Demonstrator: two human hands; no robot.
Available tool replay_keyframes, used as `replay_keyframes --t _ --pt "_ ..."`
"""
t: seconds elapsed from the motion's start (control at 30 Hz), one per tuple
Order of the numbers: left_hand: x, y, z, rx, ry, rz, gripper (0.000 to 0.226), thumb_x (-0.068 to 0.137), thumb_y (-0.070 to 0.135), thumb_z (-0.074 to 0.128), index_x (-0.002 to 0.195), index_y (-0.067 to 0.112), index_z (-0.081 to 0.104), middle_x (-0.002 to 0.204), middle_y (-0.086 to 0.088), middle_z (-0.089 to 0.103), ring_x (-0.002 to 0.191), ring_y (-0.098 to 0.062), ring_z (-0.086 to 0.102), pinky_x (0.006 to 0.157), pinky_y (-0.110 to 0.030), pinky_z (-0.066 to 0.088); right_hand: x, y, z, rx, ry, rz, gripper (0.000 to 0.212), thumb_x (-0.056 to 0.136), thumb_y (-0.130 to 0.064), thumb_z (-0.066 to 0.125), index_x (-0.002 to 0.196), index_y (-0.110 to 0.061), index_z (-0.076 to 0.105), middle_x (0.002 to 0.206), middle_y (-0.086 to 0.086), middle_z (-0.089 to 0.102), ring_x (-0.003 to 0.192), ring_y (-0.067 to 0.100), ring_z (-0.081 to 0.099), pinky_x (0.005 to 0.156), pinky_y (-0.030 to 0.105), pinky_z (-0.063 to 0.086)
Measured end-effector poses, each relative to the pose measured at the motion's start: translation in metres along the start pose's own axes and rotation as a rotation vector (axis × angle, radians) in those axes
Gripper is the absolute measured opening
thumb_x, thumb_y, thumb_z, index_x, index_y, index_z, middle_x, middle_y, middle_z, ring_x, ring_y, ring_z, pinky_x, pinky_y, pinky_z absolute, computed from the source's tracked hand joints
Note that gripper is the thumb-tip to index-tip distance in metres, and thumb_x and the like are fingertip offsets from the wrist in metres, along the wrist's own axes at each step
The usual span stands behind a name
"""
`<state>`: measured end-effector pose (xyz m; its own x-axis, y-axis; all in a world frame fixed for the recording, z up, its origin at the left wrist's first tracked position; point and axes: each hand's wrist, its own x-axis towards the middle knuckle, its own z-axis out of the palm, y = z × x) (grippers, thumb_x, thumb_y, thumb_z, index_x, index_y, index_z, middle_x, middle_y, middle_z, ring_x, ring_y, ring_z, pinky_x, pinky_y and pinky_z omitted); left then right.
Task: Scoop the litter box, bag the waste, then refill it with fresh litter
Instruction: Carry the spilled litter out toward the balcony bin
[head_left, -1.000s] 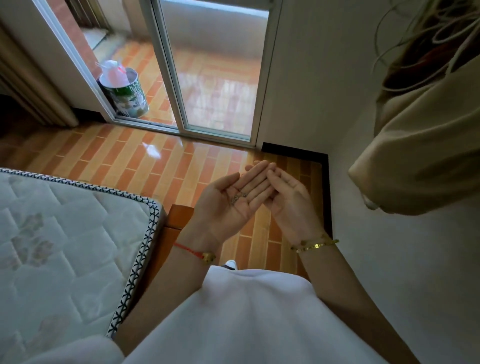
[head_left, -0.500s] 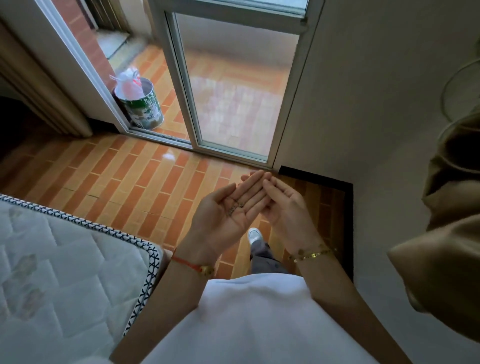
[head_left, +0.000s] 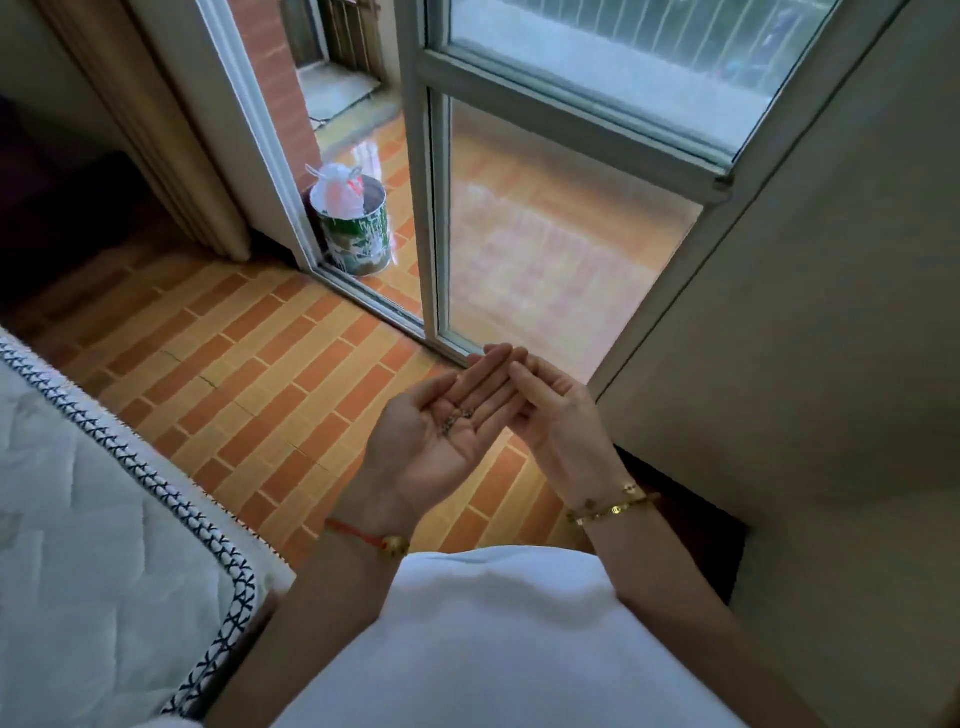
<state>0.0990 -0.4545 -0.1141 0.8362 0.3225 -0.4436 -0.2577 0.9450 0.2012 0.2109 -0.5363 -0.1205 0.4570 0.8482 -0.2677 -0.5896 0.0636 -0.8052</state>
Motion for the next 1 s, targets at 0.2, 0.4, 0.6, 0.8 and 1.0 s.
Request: replay_keyframes --t 0.2,0.4,0.6,0.8,1.0 --pt "0.043 0.041 0.009 -0.077 0.045 0.125 0.045 0.103 0.017 0.031 0.131 -0.01 0.054 0.137 -0.026 0.055 0.129 -0.035 0.054 0.106 -0.048 0.042 0.077 -0.018 0.009 -0.05 -0.129 0.073 0.028 0.098 -0.003 0.042 0.12 0.004 0.057 0.114 0.013 0.067 0.111 0.024 0.062 0.096 0.033 0.051" --pt "0.084 0.096 0.005 -0.129 0.068 0.217 0.046 0.103 0.017 0.03 0.127 -0.011 0.056 0.132 -0.026 0.059 0.125 -0.035 0.057 0.103 -0.048 0.046 0.159 -0.02 0.027 -0.132 -0.215 0.133 0.031 0.098 -0.006 0.044 0.124 0.008 0.054 0.121 0.02 0.063 0.117 0.03 0.059 0.099 0.039 0.049" --pt "0.132 0.186 0.003 -0.119 0.112 0.267 0.045 0.103 0.017 0.031 0.134 -0.008 0.052 0.136 -0.024 0.057 0.128 -0.034 0.055 0.104 -0.048 0.044 0.259 -0.017 0.067 -0.139 -0.267 0.146 0.028 0.098 -0.007 0.045 0.12 0.005 0.058 0.119 0.018 0.065 0.116 0.029 0.06 0.101 0.042 0.047" --pt "0.172 0.305 0.009 -0.053 0.114 0.286 0.046 0.099 0.017 0.035 0.133 -0.008 0.052 0.138 -0.023 0.056 0.128 -0.032 0.055 0.105 -0.048 0.044 0.367 -0.017 0.133 -0.087 -0.285 0.14 0.027 0.097 -0.008 0.047 0.12 0.002 0.06 0.119 0.016 0.066 0.116 0.029 0.06 0.097 0.036 0.049" --pt "0.209 0.413 0.008 -0.032 0.122 0.297 0.046 0.101 0.019 0.032 0.132 -0.008 0.054 0.138 -0.022 0.056 0.131 -0.031 0.053 0.109 -0.046 0.039 0.466 -0.013 0.193 -0.101 -0.316 0.129 0.031 0.099 -0.008 0.044 0.124 0.005 0.056 0.126 0.02 0.061 0.121 0.031 0.056 0.104 0.045 0.043"
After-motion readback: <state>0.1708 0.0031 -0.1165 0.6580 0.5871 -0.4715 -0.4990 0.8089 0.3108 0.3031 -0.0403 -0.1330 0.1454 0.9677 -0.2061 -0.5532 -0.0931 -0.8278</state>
